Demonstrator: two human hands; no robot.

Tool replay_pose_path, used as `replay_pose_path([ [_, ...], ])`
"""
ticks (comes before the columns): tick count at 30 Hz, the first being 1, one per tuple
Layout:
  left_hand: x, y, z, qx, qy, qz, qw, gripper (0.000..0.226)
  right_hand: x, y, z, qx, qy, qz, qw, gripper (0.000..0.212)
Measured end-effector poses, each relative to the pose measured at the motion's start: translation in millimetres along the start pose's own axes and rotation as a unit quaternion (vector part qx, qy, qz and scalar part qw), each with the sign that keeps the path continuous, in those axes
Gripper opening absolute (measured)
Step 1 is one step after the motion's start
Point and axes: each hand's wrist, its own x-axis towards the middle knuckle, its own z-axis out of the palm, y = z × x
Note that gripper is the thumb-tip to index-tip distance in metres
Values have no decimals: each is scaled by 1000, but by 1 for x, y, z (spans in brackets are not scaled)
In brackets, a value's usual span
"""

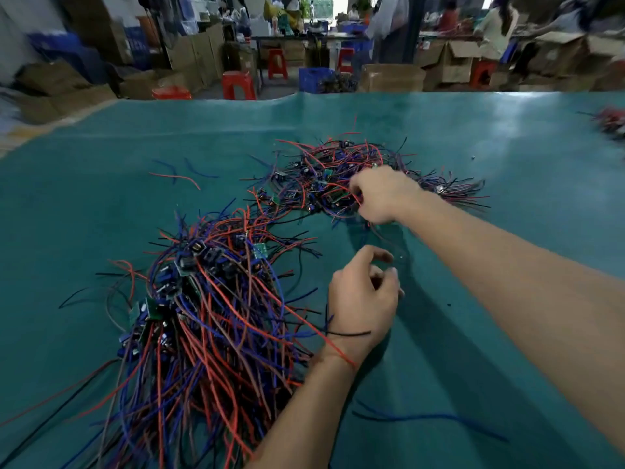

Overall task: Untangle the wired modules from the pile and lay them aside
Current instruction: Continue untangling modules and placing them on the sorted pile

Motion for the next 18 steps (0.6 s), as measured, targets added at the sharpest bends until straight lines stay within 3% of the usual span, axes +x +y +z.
replay_pose_path([
  [3,0,-1,0,-4,-4,3,1000,14,-3,28,42,35,24,24,999,42],
  [12,1,-3,1,6,0,0,1000,17,-1,40,50,161,152,27,975,19],
  [18,1,-6,3,-8,4,-8,1000,17,-28,63,40,237,229,34,944,25],
])
